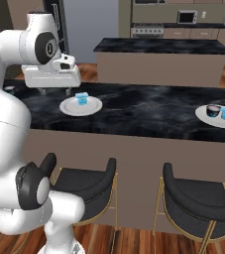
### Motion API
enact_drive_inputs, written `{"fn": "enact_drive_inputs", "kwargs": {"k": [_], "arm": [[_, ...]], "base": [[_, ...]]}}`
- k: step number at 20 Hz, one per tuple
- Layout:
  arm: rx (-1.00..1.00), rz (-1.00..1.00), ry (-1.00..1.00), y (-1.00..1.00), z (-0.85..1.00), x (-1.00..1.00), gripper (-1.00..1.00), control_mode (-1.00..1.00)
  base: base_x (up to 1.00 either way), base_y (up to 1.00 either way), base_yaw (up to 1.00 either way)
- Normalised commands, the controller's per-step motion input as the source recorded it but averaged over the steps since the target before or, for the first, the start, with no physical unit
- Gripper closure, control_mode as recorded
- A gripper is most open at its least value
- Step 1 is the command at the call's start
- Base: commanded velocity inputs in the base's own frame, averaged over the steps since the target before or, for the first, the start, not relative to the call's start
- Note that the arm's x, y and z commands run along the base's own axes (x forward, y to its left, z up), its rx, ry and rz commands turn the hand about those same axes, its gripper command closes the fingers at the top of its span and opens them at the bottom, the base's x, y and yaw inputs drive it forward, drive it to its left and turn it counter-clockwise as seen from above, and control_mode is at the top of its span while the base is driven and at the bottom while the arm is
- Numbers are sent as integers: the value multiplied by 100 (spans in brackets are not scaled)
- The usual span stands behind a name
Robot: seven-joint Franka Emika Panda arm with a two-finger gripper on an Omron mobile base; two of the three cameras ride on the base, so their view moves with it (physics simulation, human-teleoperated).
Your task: Place two yogurt containers on each plate.
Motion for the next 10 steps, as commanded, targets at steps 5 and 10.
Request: {"fn": "enact_drive_inputs", "kwargs": {"k": [5,10], "arm": [[2,-6,11,-6,-22,-5,-100,-100],[0,0,0,0,0,0,-100,-100]], "base": [[0,0,0],[0,0,0]]}}
